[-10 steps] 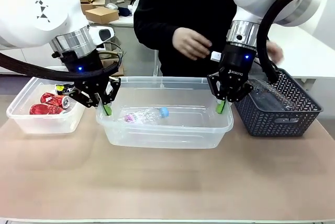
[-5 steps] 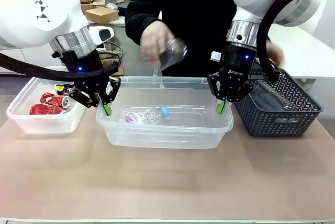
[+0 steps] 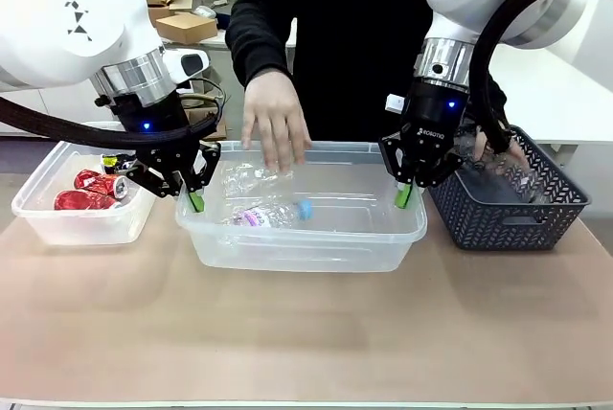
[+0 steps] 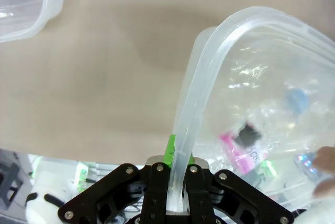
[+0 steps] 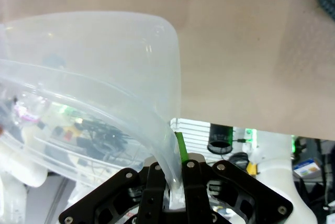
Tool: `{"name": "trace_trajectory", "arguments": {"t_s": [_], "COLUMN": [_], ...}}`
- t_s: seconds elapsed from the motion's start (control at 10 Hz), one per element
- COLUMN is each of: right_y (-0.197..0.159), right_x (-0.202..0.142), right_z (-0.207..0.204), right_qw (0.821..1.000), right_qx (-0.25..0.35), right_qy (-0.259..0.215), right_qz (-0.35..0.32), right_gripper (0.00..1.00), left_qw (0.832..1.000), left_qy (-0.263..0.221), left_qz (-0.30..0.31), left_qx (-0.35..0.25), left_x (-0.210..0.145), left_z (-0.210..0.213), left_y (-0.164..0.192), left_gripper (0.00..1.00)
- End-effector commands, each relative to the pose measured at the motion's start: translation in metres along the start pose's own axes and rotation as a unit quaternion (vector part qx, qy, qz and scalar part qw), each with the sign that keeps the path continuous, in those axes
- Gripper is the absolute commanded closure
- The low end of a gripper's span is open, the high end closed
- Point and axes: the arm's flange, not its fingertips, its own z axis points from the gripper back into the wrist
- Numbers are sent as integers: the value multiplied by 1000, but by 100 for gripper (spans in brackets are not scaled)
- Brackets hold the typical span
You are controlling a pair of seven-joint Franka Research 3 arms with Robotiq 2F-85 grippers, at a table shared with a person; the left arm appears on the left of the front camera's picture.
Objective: Sort the waste into each basket.
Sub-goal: Offer the picked Organizing box to the human.
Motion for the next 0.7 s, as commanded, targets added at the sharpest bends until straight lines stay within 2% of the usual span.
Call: {"name": "trace_trajectory", "arguments": {"t_s": [0.0,0.6], "right_y": [2,2], "right_x": [-3,-3], "right_z": [4,4], "right_qw": [1000,1000], "right_qx": [3,3], "right_qy": [-3,-3], "right_qz": [5,5], "right_gripper": [96,96], "left_qw": [1000,1000], "left_qy": [-5,-5], "left_qz": [8,8], "left_qx": [-6,-6], "left_x": [3,3], "left_z": [4,4], "left_y": [2,2], "left_gripper": [96,96]}}
